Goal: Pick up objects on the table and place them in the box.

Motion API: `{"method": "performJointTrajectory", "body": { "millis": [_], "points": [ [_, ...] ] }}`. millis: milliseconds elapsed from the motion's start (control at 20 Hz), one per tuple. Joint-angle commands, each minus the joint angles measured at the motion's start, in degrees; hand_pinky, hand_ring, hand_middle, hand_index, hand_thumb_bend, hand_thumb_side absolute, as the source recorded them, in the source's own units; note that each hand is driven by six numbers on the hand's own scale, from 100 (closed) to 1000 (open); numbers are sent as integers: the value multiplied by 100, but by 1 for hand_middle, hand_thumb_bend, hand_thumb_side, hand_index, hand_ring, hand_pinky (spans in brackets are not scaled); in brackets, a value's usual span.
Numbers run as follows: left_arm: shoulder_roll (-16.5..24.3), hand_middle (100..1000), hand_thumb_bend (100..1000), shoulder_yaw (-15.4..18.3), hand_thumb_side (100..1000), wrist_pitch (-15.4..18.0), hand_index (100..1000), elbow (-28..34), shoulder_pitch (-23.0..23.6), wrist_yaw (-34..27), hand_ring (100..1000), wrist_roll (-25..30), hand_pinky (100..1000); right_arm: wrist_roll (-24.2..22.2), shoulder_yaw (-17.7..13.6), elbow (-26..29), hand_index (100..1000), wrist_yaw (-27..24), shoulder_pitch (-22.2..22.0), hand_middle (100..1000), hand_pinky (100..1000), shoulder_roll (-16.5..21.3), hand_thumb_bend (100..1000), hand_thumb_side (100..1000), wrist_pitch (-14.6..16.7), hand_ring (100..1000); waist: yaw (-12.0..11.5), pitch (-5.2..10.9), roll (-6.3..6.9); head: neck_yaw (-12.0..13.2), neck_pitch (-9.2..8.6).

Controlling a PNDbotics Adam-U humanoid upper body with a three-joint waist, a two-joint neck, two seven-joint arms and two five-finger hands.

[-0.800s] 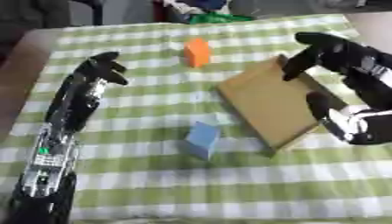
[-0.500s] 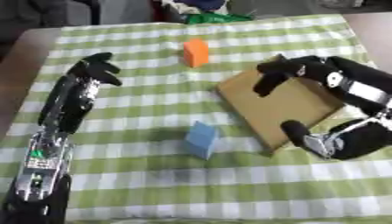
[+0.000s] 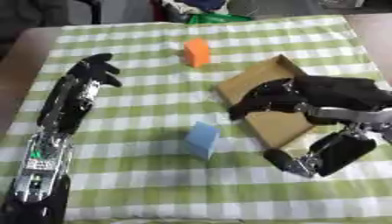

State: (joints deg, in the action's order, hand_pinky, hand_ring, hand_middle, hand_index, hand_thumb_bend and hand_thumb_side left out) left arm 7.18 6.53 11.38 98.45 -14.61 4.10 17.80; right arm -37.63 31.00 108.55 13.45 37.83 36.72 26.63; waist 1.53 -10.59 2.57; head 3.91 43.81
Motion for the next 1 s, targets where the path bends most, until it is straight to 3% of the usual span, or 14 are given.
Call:
{"method": "performJointTrajectory", "body": {
  "millis": [50,500,1000],
  "points": [
    [123,608,132,-31,718,9,839,93,-62,8,565,42,688,-270,-76,-77,1000,223,168,893,884,-10,100,295,223,854,-3,68,-29,-12,-9],
    [117,610,134,-65,721,8,841,87,-79,28,567,127,689,-466,-70,-377,1000,564,540,941,891,-195,100,276,590,899,-75,54,-41,-92,-31],
    [116,612,132,-92,724,9,842,93,-116,49,566,195,691,-471,77,-751,1000,897,811,942,888,-447,100,435,919,905,-164,19,-63,-154,-43]
  ]
}}
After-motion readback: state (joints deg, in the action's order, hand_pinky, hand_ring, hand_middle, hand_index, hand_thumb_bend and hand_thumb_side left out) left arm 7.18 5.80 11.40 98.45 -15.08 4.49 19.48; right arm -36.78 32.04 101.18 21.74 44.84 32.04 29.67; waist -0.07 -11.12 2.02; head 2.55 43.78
